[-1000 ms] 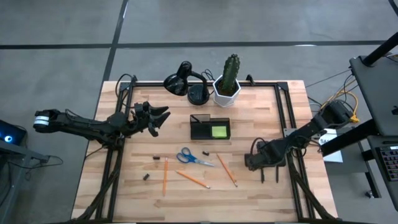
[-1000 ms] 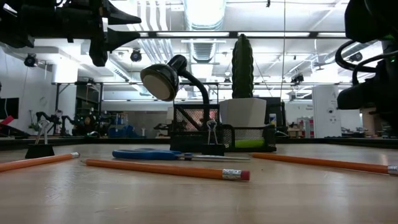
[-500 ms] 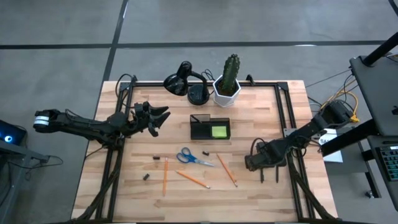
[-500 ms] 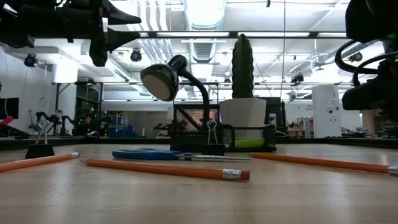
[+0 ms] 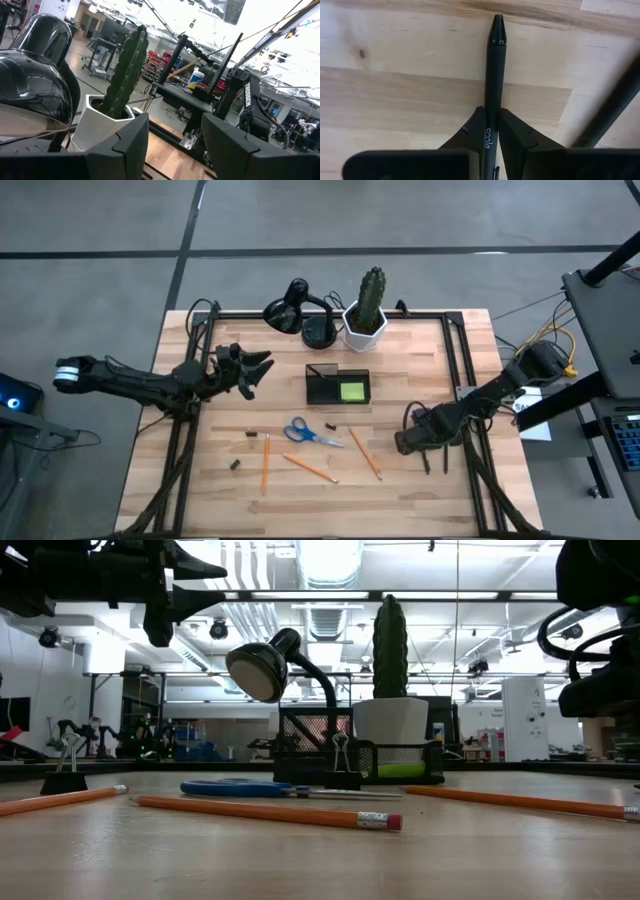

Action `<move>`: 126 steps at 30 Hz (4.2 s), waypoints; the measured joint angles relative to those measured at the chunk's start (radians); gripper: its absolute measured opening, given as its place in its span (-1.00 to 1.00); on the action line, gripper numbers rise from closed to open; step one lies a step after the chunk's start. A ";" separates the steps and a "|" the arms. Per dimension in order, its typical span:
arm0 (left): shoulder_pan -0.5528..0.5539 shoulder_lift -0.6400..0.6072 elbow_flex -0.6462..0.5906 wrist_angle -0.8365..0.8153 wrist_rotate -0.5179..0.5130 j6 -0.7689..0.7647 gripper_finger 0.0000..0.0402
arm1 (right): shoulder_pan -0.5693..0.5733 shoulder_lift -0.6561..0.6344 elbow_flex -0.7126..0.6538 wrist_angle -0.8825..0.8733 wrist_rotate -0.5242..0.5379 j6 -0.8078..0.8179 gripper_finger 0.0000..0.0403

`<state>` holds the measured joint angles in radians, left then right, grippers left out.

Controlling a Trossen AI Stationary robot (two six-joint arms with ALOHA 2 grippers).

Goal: Pick and place office supplies into organizer
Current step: Put the left black pen into the mesh desk organizer

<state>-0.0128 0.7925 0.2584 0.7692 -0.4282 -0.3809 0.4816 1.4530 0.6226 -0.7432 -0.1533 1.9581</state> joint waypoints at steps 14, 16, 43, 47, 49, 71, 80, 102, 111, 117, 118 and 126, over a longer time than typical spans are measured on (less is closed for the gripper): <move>0.000 0.000 0.000 0.000 0.000 0.000 -0.16 | 0.000 -0.037 0.006 0.085 0.108 0.010 -0.87; 0.000 0.000 0.000 0.000 0.000 0.000 -0.16 | 0.000 -0.044 0.013 0.085 0.113 0.010 -0.87; 0.000 0.000 0.000 0.000 0.000 0.000 -0.16 | -0.013 -0.130 0.073 0.405 0.632 -0.144 -0.87; 0.000 0.000 0.000 0.000 0.000 -0.004 -0.16 | -0.028 -0.127 0.073 0.464 0.675 -0.225 -0.87; 0.000 0.000 0.000 0.000 0.000 -0.005 -0.16 | -0.038 -0.126 0.073 0.504 0.687 -0.284 -0.87; 0.000 0.000 0.000 0.001 0.000 -0.005 -0.16 | -0.225 -0.126 0.073 0.841 0.701 -0.774 -0.87; 0.000 0.000 0.000 0.001 0.000 -0.005 -0.16 | -0.330 -0.125 0.073 0.923 0.613 -0.963 -0.87; 0.000 0.000 0.000 0.001 0.000 -0.005 -0.16 | -0.477 -0.125 0.171 1.004 0.439 -1.419 -0.87; 0.000 0.000 0.000 0.001 0.000 -0.006 -0.16 | -0.532 -0.125 0.216 1.002 0.437 -1.516 -0.87; 0.000 0.000 0.000 0.001 0.000 -0.005 -0.16 | -0.566 -0.095 0.228 1.035 0.444 -1.566 -0.87; 0.000 0.000 0.000 0.002 0.000 -0.005 -0.16 | -0.569 -0.079 0.234 1.048 0.451 -1.569 -0.87; 0.000 -0.001 0.001 0.009 0.000 -0.005 -0.16 | -0.586 0.106 0.304 1.119 0.470 -1.593 -0.87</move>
<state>-0.0124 0.7914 0.2592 0.7780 -0.4286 -0.3862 -0.1043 1.5588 0.9266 0.3763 0.3168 0.3650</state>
